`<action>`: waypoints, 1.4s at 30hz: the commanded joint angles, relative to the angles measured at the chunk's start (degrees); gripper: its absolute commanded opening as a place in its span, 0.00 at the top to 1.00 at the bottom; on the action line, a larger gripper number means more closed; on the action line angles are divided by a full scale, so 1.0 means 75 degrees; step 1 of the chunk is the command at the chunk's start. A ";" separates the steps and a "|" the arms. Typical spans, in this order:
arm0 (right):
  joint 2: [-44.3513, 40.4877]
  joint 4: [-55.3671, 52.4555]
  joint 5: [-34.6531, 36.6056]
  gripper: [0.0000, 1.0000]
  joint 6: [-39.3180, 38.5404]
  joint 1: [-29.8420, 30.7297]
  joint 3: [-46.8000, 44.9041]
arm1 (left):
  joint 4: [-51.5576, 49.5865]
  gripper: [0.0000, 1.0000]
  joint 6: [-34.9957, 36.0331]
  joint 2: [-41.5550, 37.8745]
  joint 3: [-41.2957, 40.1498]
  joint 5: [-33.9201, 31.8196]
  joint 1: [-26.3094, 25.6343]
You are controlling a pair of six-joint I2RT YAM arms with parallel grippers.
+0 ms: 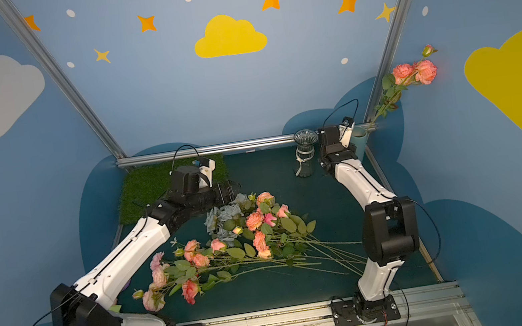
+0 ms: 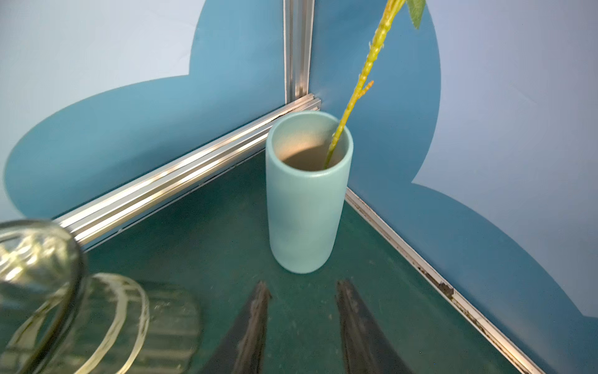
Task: Place the pink flowers into the vase
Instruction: Place the flower in the vase, then pick up the flower at the center of the board.
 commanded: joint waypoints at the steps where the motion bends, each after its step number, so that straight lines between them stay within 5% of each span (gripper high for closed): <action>1: -0.0559 -0.1555 -0.0496 0.62 0.0753 0.0295 -0.0180 | -0.0914 0.13 -0.0208 -0.0089 0.0210 -0.0890 -0.0522; 5: -0.1276 -0.2279 -0.1315 0.62 0.0693 0.0599 -0.0355 | -0.2368 0.17 -0.0934 -0.0476 0.0235 -0.3417 -0.1697; 13: -0.2942 -0.3068 -0.3744 0.64 0.0575 0.0829 -0.1231 | -0.2428 0.22 -0.3440 -0.1584 -0.1677 -0.3452 -0.2723; 19: -0.3738 -0.3576 -0.4245 0.65 0.0312 0.1287 -0.1791 | -0.3146 0.28 -0.5664 -0.1333 -0.2022 -0.4736 -0.4756; 26: -0.4497 -0.3658 -0.4711 0.66 0.0256 0.1424 -0.2637 | -0.2837 0.36 -0.7864 -0.1329 -0.2961 -0.4085 -0.5356; 30: -0.4806 -0.3528 -0.4998 0.66 0.0215 0.1456 -0.2973 | -0.1290 0.44 -0.9102 -0.1922 -0.4263 -0.3858 -0.5618; 42: -0.5172 -0.3286 -0.5548 0.66 0.0110 0.1480 -0.3405 | 0.0538 0.47 -1.1592 -0.2020 -0.5268 -0.5102 -0.6047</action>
